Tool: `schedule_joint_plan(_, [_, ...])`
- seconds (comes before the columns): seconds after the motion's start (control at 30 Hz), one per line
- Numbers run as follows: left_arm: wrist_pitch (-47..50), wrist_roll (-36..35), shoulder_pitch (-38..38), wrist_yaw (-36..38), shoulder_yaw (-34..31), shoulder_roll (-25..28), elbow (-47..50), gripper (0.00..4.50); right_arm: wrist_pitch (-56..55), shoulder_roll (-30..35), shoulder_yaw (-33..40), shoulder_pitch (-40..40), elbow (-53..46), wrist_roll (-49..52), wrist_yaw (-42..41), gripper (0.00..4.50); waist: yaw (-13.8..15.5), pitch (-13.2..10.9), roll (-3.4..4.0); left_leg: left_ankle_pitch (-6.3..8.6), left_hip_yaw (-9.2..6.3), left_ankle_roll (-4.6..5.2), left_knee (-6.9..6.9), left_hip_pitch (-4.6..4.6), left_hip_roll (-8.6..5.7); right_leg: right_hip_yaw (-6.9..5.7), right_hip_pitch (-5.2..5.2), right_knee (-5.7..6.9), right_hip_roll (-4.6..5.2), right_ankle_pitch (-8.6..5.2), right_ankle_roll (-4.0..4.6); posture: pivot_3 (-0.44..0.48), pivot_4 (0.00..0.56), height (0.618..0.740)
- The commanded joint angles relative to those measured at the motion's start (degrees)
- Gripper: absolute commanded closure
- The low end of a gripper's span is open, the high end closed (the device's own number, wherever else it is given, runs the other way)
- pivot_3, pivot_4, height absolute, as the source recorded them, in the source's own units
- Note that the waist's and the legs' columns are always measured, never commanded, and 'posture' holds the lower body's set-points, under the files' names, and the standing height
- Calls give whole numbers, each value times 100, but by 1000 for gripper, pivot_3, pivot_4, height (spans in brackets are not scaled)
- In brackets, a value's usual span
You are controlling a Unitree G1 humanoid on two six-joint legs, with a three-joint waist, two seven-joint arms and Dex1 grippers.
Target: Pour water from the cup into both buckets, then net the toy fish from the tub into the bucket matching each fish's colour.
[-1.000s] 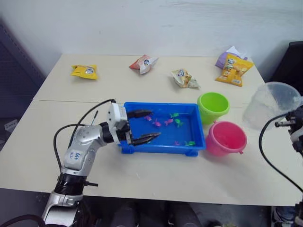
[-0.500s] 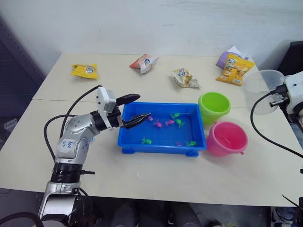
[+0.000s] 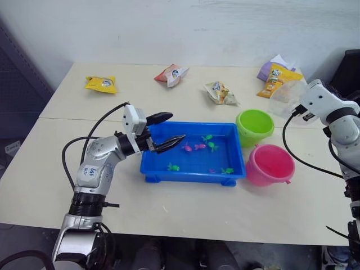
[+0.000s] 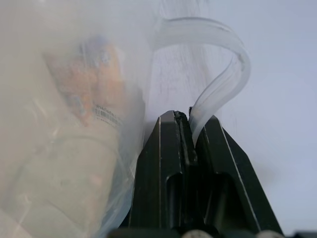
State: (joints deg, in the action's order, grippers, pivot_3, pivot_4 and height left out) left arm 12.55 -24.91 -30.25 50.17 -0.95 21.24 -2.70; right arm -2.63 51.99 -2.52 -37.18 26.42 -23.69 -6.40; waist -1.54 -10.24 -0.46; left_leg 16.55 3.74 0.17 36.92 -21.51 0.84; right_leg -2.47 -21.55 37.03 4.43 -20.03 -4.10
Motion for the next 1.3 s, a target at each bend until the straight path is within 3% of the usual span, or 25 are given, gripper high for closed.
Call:
schedule_joint_plan(0.03, [-65, -2, 47, -35, -12, -2, 240, 0, -280, 274, -87, -246, -59, -513, 338, 4342, -3, 0, 0, 0, 0, 0, 1, 0, 0, 0, 0, 1, 0, 0, 0, 0, 150, 738])
schedule_joint_plan(0.77, [-186, 50, 125, -166, 30, -160, 267, 0, -1060, 350, -650, -674, 667, -1818, 1449, 4342, -5, -2, 1, 1, 0, -1, 7, -3, 1, -1, -1, 2, -1, 0, 0, 0, 150, 738])
schedule_joint_plan(1.3, [-254, 59, 139, -185, 40, -195, 289, 0, -1380, 425, -697, -819, 853, -2022, 1868, 4342, -6, -2, 0, 1, 1, -1, 9, -3, 1, -1, -1, 3, -1, 0, 0, 0, 150, 738])
